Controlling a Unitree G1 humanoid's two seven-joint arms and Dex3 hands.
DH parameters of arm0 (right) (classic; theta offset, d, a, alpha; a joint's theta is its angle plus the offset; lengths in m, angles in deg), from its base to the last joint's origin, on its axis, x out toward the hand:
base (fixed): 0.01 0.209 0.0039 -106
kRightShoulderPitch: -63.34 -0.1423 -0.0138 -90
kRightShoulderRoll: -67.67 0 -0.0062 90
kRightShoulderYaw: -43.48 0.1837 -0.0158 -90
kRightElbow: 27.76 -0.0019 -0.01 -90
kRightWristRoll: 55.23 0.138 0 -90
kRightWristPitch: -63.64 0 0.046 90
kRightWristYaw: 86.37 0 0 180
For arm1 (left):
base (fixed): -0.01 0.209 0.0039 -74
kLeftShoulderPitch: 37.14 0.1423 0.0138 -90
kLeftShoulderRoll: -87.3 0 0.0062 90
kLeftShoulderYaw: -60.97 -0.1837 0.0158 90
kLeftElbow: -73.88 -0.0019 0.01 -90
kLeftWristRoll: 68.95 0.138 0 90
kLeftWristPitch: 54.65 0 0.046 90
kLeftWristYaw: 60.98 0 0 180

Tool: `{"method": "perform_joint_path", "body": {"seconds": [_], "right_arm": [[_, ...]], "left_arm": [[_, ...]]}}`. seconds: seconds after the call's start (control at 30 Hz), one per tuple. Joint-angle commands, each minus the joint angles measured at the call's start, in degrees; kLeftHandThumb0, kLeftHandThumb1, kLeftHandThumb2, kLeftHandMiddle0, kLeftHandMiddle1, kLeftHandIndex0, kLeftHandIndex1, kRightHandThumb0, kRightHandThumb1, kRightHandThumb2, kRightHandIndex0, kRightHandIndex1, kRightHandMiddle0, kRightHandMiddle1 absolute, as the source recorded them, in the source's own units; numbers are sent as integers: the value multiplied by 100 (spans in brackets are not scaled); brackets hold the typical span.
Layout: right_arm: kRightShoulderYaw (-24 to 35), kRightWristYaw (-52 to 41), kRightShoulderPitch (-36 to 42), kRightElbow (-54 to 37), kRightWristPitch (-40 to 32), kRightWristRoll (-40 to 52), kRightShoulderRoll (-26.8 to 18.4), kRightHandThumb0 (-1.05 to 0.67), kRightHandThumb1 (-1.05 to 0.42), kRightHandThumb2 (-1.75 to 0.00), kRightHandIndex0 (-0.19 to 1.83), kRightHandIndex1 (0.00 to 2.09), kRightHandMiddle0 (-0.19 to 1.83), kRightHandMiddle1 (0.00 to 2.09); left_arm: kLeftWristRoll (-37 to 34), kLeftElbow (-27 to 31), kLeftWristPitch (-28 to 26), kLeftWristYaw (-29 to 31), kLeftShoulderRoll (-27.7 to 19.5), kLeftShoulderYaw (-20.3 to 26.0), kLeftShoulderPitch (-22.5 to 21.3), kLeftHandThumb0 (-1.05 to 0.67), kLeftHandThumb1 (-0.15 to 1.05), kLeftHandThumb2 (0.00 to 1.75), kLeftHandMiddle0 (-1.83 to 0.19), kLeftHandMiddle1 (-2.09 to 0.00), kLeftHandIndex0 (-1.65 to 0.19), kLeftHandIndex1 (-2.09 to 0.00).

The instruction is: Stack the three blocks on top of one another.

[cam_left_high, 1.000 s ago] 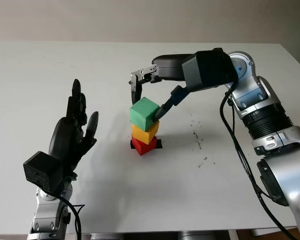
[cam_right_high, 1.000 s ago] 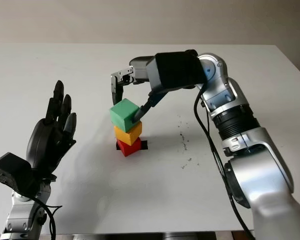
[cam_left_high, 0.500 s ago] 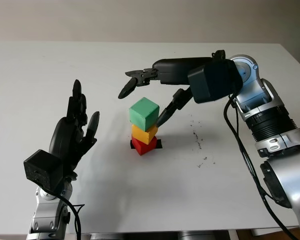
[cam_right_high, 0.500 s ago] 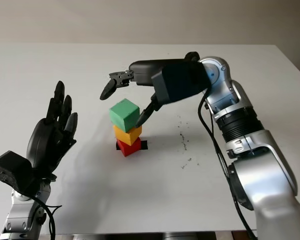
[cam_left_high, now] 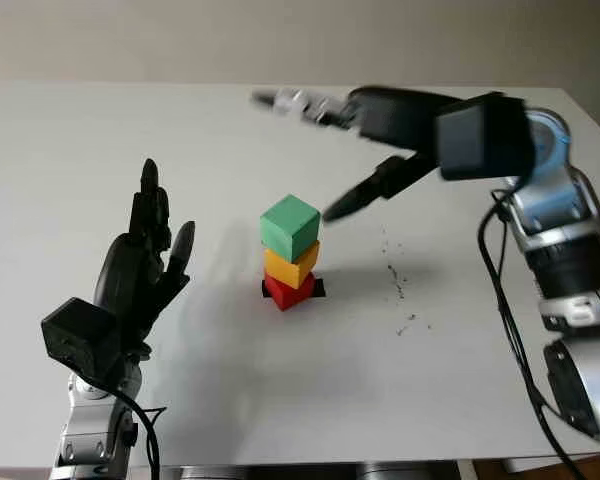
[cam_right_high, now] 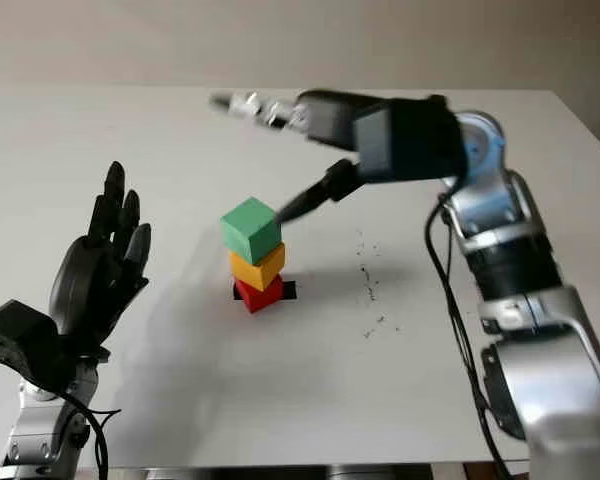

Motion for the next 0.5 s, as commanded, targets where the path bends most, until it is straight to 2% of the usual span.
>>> {"method": "perform_joint_path", "body": {"seconds": [0.0,0.1,0.23,0.33,0.47], "right_arm": [[222,290,340,-193,0,125,28,-80,-105,-49,-17,4,-16,4],[480,909,990,-493,-45,205,181,-78,-105,-62,-15,5,-17,4],[566,1289,1640,-987,-414,303,327,-73,-105,-64,-16,5,-16,5],[573,1588,2186,-1448,-1000,300,499,-69,-105,-68,-18,4,-18,3],[702,1972,2701,-1884,-1746,730,986,-70,-105,-66,-19,0,-19,0]], "left_arm": [[-73,4,101,50,-29,61,-37,-83,105,46,19,-4,18,-5],[-59,-25,80,96,-78,61,-60,-83,105,47,19,-2,19,-3],[-7,33,-63,75,-106,58,-59,-84,105,48,19,-2,19,-1],[-19,-4,-15,75,-68,52,-94,-82,105,49,19,-3,19,-1],[-85,-87,26,145,-66,63,-119,-80,105,51,19,-2,19,0]]}}
